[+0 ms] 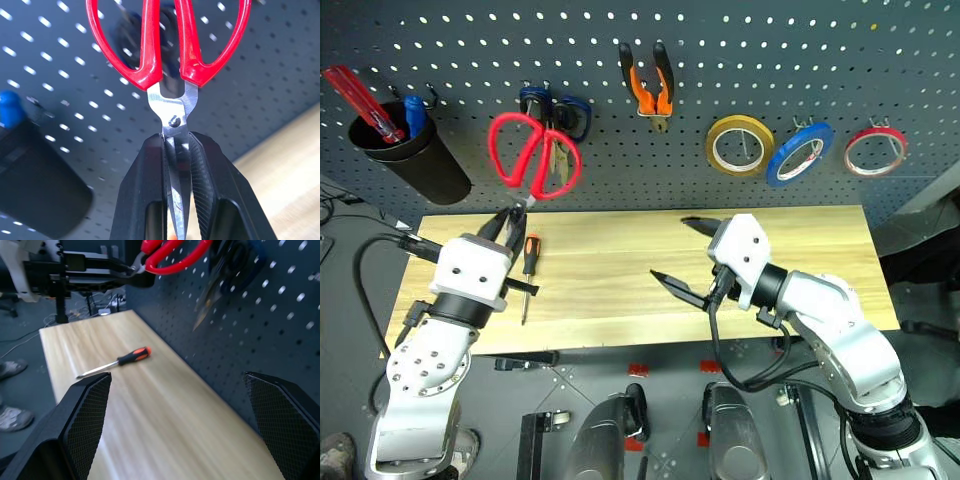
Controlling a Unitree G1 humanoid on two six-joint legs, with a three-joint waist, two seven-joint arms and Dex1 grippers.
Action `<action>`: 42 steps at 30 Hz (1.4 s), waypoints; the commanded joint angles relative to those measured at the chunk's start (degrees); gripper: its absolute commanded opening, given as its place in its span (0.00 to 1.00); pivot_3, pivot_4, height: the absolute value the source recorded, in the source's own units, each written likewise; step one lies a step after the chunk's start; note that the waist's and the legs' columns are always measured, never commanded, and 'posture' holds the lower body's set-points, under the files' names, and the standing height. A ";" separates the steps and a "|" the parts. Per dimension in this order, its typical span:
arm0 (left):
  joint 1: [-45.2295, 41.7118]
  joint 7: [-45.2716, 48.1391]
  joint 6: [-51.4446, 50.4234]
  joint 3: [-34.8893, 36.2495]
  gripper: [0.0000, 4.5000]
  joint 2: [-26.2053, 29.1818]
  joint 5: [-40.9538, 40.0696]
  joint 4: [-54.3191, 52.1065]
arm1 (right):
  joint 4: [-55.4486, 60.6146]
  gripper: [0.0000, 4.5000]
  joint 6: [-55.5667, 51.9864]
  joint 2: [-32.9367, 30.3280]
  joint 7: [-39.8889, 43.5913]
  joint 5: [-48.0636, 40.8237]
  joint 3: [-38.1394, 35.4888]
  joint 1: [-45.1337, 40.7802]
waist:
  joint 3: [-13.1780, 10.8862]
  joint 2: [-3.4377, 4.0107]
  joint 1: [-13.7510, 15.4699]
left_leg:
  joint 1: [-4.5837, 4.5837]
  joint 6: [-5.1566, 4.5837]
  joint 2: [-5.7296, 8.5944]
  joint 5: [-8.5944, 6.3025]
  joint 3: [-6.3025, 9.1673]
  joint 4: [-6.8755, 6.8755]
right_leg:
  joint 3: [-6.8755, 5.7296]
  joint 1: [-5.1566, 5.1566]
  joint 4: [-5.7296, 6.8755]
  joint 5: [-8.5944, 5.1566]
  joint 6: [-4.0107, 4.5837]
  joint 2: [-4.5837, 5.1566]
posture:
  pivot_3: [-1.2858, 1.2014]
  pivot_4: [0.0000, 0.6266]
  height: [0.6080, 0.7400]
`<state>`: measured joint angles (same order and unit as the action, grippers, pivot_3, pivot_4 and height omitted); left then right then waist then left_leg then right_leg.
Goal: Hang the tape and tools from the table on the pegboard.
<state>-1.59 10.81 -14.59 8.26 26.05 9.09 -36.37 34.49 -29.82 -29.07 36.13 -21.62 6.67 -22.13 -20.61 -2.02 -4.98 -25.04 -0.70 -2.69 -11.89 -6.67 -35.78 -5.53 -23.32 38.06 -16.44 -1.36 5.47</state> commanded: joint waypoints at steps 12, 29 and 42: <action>-11.54 3.85 3.55 -4.12 0.08 1.28 0.23 13.85 | -3.00 1.00 0.63 3.60 -0.04 -0.98 -0.76 -9.14 | 0.00 0.00 -0.09 | -0.01 0.19 0.00 0.12 -0.04 -0.03 | 0.01 -0.01 -0.01 0.00 0.00 -0.01 | 0.42 0.58 1.00; -10.15 3.68 -16.54 4.50 0.91 -5.84 -12.15 22.44 | -5.10 1.00 -4.52 8.13 -5.92 2.25 3.51 -6.90 | 0.00 0.01 -0.23 | 0.03 0.19 -0.02 0.12 -0.06 -0.16 | 0.05 0.02 0.12 0.00 0.01 0.00 | 0.42 0.60 1.00; -22.04 10.49 -23.69 10.13 0.91 5.83 -18.74 49.48 | -7.80 1.00 -25.76 17.00 -14.05 4.50 11.19 -17.10 | -1.43 -0.13 0.20 | 0.12 0.21 -0.01 0.15 -0.09 -0.34 | 0.16 -0.21 0.78 -0.02 0.01 0.04 | 0.44 0.70 1.00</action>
<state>-22.60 19.94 -39.43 18.36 30.68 -9.12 11.24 25.94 -54.52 -12.84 22.70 -16.99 18.11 -38.11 -22.03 -2.15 -4.78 -24.93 -0.48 -2.69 -11.75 -6.77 -36.11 -5.36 -23.55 38.84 -16.46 -1.35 5.51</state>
